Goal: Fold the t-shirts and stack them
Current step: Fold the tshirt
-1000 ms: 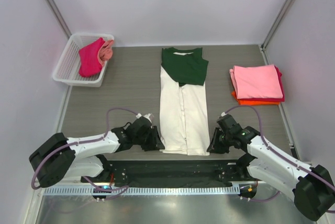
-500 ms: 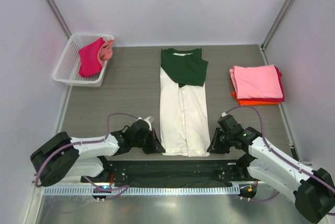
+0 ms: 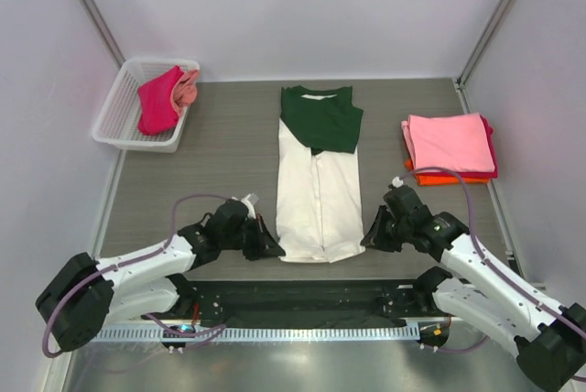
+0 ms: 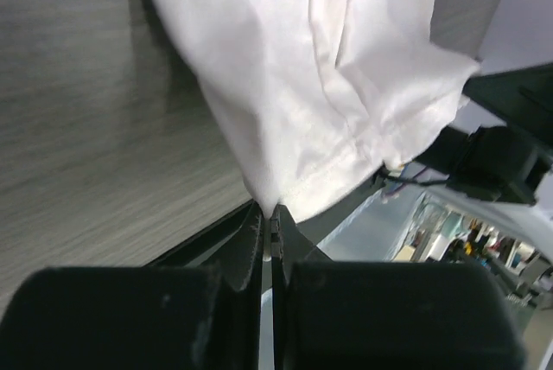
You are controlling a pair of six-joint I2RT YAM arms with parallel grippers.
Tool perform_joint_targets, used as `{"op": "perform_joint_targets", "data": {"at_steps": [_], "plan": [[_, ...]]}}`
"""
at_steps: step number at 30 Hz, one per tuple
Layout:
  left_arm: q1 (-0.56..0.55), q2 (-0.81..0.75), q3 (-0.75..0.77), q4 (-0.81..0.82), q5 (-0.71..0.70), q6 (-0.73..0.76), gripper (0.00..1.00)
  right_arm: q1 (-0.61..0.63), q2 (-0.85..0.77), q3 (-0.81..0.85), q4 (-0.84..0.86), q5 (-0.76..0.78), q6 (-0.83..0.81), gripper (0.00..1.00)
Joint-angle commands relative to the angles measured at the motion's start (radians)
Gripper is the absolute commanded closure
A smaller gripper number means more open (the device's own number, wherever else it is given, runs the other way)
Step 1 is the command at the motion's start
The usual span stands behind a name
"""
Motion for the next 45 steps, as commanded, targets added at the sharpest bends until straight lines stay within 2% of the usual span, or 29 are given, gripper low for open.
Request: {"op": "perform_joint_targets", "data": {"at_steps": [1,3,7,12,18,26,32,35,37,38,39,40,41,42,45], "plan": [[0.112,0.031,0.112,0.002,0.089,0.041,1.00,0.004,0.054,0.117,0.027,0.148,-0.020,0.99],[0.190,0.085,0.182,-0.008,0.132,0.077,1.00,-0.001,0.115,0.189,0.056,0.180,-0.055,0.99],[0.279,0.224,0.319,-0.011,0.172,0.122,1.00,-0.054,0.328,0.353,0.110,0.228,-0.124,0.99],[0.347,0.456,0.549,-0.018,0.152,0.160,1.00,-0.206,0.528,0.484,0.208,0.095,-0.198,0.99],[0.401,0.648,0.761,-0.043,0.129,0.166,1.00,-0.293,0.767,0.672,0.231,0.038,-0.251,0.99],[0.456,0.807,0.931,-0.055,0.133,0.165,1.00,-0.378,0.974,0.861,0.231,-0.025,-0.268,0.99],[0.485,0.899,1.014,-0.052,0.149,0.154,1.00,-0.395,1.102,0.975,0.231,-0.063,-0.267,0.99],[0.497,0.924,1.046,-0.052,0.109,0.153,1.00,-0.398,1.158,1.039,0.231,-0.057,-0.256,0.99],[0.504,0.975,1.079,-0.054,0.130,0.153,0.97,-0.401,1.183,1.084,0.230,-0.057,-0.248,0.98],[0.507,0.996,1.114,-0.055,0.146,0.151,0.94,-0.401,1.207,1.093,0.230,-0.060,-0.247,0.93],[0.508,1.025,1.126,-0.055,0.155,0.150,0.80,-0.401,1.217,1.105,0.230,-0.062,-0.248,0.81],[0.510,1.035,1.135,-0.058,0.158,0.150,0.70,-0.401,1.228,1.119,0.230,-0.059,-0.247,0.41],[0.514,1.033,1.133,-0.061,0.153,0.153,0.57,-0.401,1.229,1.119,0.228,-0.056,-0.247,0.28],[0.514,1.007,1.122,-0.061,0.144,0.157,0.40,-0.401,1.222,1.116,0.228,-0.054,-0.247,0.24],[0.514,0.934,1.051,-0.075,0.084,0.212,0.20,-0.401,1.144,1.050,0.233,-0.031,-0.255,0.22]]}}
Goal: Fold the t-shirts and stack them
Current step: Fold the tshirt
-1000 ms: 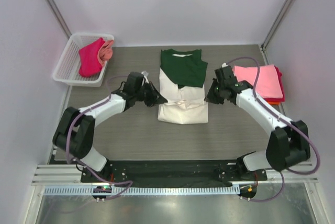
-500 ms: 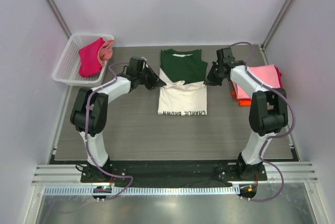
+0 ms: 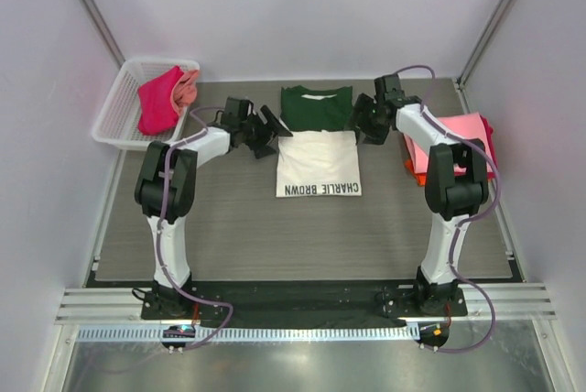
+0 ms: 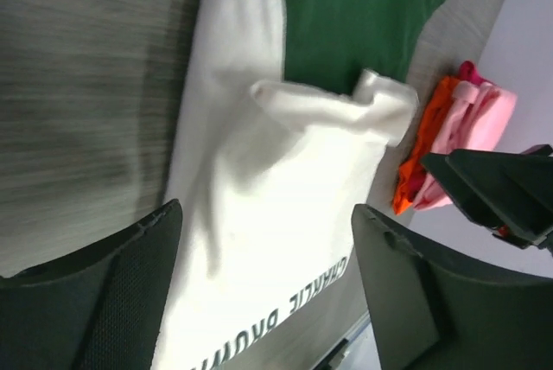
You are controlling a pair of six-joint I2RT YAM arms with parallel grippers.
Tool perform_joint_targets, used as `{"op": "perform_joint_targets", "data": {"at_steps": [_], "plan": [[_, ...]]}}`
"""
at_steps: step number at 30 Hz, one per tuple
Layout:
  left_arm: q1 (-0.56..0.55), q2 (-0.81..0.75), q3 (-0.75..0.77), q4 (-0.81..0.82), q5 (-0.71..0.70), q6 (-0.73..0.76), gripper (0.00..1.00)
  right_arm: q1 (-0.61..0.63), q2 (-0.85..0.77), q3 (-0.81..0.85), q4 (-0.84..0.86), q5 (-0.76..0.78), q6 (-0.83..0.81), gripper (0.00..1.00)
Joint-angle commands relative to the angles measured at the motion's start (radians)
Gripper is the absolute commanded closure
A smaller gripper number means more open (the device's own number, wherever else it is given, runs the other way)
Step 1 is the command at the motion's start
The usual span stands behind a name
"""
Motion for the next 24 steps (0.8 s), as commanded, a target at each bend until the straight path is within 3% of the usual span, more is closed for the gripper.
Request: {"op": "perform_joint_targets", "data": {"at_steps": [1,10,24], "plan": [[0.006,-0.143,-0.073,-0.028,-0.040,0.073,0.19,-0.007,-0.113,-0.082,0.029,0.015,-0.014,0.22],[-0.020,-0.422,-0.438,0.010,-0.063,0.104,0.23,-0.006,-0.412,-0.569,0.152,-0.088,-0.033,0.37],[-0.075,-0.395,-0.587,0.110,-0.020,0.077,0.33,0.005,-0.400,-0.758,0.274,-0.161,0.004,0.48]]}}
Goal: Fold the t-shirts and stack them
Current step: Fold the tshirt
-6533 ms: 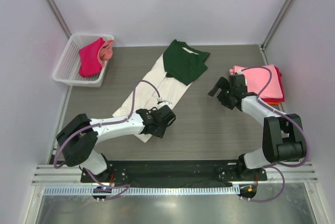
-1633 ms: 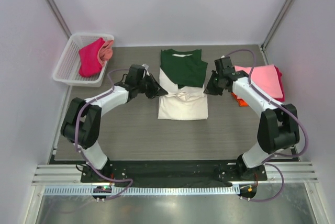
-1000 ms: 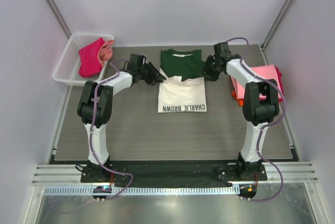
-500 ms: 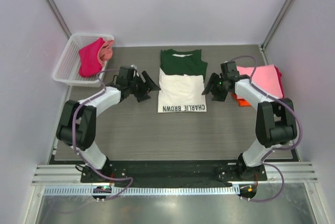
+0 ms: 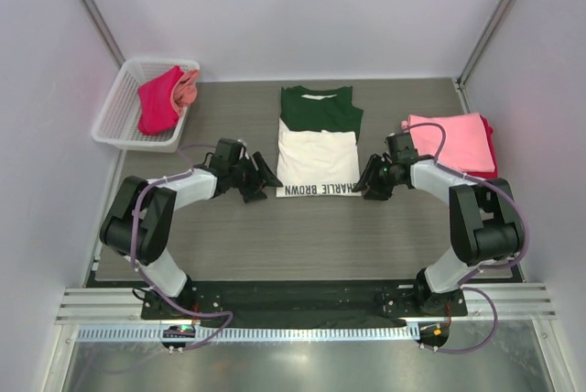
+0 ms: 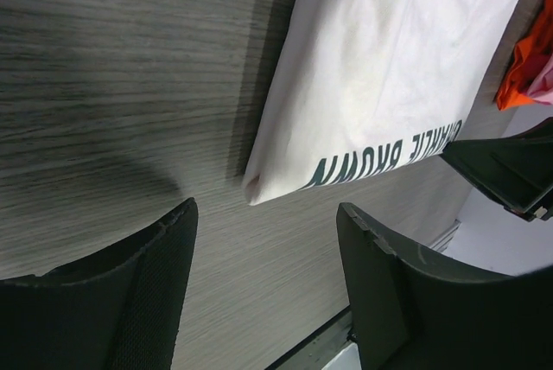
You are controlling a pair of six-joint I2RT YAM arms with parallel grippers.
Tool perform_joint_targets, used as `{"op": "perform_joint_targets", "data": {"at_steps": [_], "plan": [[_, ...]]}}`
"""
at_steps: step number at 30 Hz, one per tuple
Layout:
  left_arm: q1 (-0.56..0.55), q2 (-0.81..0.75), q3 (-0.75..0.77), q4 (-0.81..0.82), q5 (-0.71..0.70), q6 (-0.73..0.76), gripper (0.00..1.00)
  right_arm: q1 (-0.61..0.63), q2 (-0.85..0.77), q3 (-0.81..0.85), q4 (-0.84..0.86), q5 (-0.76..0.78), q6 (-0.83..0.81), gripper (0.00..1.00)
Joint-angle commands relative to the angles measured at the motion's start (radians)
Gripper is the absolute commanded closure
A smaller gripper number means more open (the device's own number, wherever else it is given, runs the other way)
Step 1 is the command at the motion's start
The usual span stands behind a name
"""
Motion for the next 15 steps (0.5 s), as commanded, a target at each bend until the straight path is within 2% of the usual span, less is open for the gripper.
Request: {"op": "perform_joint_targets", "data": {"at_steps": [1,3,5,6,8,11,15], "plan": [[-0.013,0.019,-0.024,0.079,0.030,-0.010,0.34,0.007,0.021,-0.019,0.084,-0.028,0.014,0.53],[-0.021,0.028,-0.032,0.102,0.048,-0.020,0.36,0.007,0.038,-0.021,0.099,-0.029,0.022,0.59],[-0.021,0.037,-0.044,0.108,0.050,-0.031,0.37,0.005,0.070,-0.022,0.121,-0.040,0.022,0.73],[-0.021,0.039,-0.047,0.120,0.048,-0.033,0.38,0.006,0.083,-0.018,0.127,-0.043,0.022,0.86],[-0.021,0.053,-0.057,0.131,0.056,-0.039,0.40,0.006,0.103,-0.013,0.125,-0.042,0.022,0.98],[-0.021,0.076,-0.064,0.169,0.076,-0.059,0.44,0.005,0.095,-0.021,0.128,-0.023,0.019,0.99],[-0.024,0.112,-0.061,0.208,0.080,-0.074,0.55,0.005,0.086,-0.022,0.128,-0.028,0.019,0.99]]}}
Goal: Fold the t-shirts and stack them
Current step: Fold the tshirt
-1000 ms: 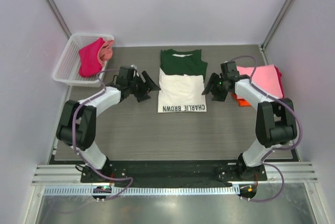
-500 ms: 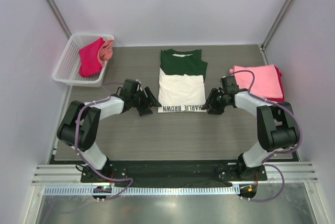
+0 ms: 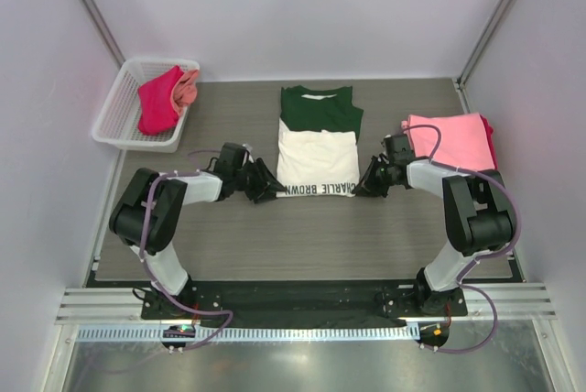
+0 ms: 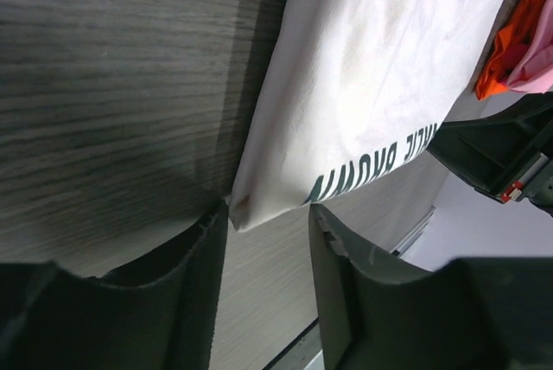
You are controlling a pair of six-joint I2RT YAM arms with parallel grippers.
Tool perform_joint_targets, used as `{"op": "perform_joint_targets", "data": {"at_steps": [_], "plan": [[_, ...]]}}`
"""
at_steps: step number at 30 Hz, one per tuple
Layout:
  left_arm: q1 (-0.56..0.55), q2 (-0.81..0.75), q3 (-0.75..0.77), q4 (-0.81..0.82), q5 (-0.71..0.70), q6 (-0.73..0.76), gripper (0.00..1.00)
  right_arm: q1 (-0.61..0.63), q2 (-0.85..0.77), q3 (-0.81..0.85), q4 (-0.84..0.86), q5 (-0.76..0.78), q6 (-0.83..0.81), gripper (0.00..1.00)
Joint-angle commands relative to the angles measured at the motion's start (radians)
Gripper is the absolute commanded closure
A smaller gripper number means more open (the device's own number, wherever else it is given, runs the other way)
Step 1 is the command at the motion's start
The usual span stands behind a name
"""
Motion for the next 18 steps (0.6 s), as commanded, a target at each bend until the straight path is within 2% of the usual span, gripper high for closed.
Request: {"op": "perform_joint_targets", "data": {"at_steps": [1,8,9,11,18], "plan": [[-0.006,0.042,-0.018,0.057,0.013,-0.019,0.57,0.006,0.005,-0.003,0.021,0.028,-0.007,0.99],[-0.006,0.031,-0.056,0.105,-0.034,-0.017,0.88,0.006,-0.061,-0.012,-0.020,0.063,-0.016,0.99],[-0.008,0.021,-0.064,0.105,-0.039,-0.017,0.97,0.005,-0.085,-0.018,-0.029,0.070,-0.017,0.99],[-0.008,0.005,-0.073,0.110,-0.039,-0.020,1.00,0.007,-0.107,-0.026,-0.037,0.074,-0.017,0.99],[-0.023,-0.140,-0.137,0.065,-0.017,-0.014,1.00,0.007,-0.266,-0.086,-0.101,0.076,-0.034,0.99]]}}
